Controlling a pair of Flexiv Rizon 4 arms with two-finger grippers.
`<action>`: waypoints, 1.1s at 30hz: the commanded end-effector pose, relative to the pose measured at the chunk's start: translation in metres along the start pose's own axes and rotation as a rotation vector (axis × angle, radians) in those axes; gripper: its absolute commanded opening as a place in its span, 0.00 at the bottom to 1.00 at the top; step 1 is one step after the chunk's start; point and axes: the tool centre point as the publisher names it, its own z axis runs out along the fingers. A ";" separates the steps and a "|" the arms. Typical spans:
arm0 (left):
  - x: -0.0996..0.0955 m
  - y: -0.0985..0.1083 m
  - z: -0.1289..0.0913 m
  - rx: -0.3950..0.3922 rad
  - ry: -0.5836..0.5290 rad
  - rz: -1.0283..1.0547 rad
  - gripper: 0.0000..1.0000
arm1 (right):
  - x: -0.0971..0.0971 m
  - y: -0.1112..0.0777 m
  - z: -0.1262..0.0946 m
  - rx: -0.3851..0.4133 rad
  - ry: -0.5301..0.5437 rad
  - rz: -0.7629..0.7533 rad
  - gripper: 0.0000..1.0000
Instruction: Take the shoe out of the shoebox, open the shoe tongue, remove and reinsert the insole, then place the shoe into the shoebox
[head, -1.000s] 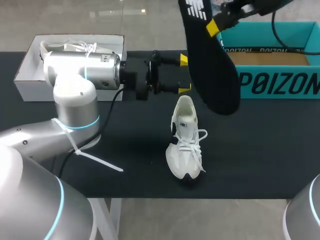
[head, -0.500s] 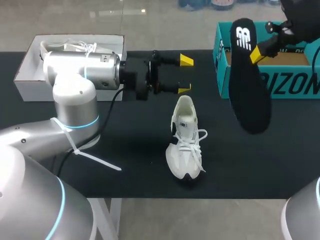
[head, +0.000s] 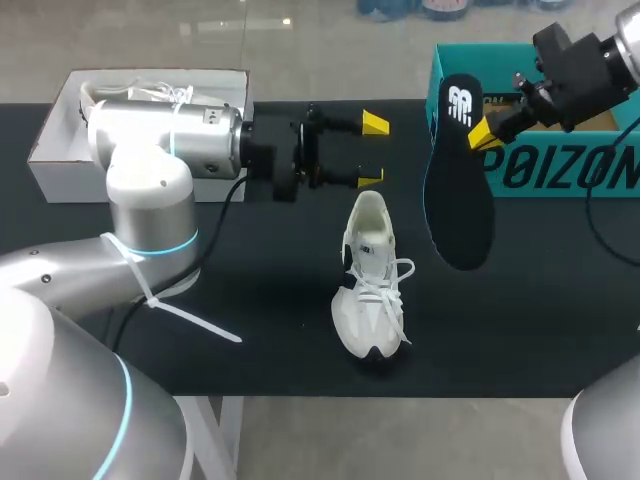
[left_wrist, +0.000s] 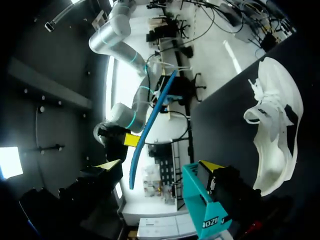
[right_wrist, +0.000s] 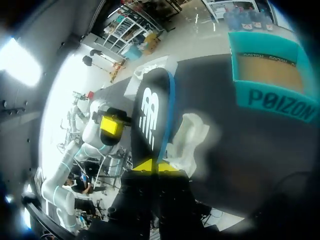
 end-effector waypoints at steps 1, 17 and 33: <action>-0.006 -0.002 0.004 -0.001 0.027 0.012 1.00 | -0.001 0.026 0.029 0.064 0.029 0.009 0.00; -0.001 -0.007 0.011 0.019 0.024 0.030 1.00 | 0.010 0.051 0.064 0.106 0.084 0.034 0.00; 0.000 -0.005 0.012 0.014 0.043 0.054 0.00 | 0.029 0.061 0.070 0.111 0.104 -0.002 0.00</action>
